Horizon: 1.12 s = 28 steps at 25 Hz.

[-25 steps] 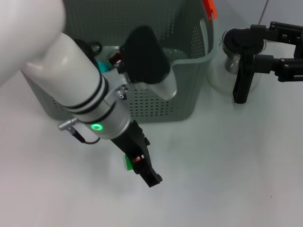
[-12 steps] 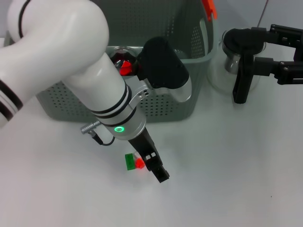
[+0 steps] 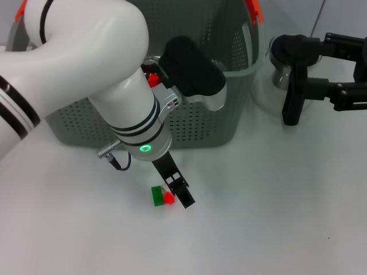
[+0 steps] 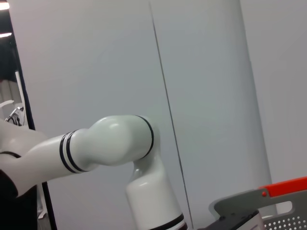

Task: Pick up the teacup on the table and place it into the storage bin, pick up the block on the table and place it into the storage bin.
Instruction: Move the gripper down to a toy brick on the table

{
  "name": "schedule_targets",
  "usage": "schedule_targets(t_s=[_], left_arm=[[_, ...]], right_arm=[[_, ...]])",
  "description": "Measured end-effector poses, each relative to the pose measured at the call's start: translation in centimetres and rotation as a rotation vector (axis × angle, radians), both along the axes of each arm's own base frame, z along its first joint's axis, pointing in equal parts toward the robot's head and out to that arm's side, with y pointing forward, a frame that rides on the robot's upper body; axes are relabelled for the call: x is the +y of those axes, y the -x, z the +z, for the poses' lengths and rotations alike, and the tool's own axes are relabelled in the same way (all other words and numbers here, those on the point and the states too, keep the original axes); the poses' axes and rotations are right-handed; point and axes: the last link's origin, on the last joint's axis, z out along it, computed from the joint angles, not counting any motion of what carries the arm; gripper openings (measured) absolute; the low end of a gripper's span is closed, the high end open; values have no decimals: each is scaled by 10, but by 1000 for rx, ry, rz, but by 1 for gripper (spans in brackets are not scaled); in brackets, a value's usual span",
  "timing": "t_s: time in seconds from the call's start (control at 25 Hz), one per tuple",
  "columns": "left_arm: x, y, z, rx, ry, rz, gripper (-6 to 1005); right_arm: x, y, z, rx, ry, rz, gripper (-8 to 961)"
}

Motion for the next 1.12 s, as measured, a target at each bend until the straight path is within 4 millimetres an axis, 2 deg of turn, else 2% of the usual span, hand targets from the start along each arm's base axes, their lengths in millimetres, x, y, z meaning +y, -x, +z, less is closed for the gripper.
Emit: schedule_targets(t_s=[0.6, 1.12], left_arm=[[-3, 8, -17, 13, -33, 43, 897], [-2, 11, -19, 19, -39, 43, 882]], right_arm=[[-3, 4, -7, -27, 23, 47, 927], [-5, 2, -5, -10, 14, 44, 928]])
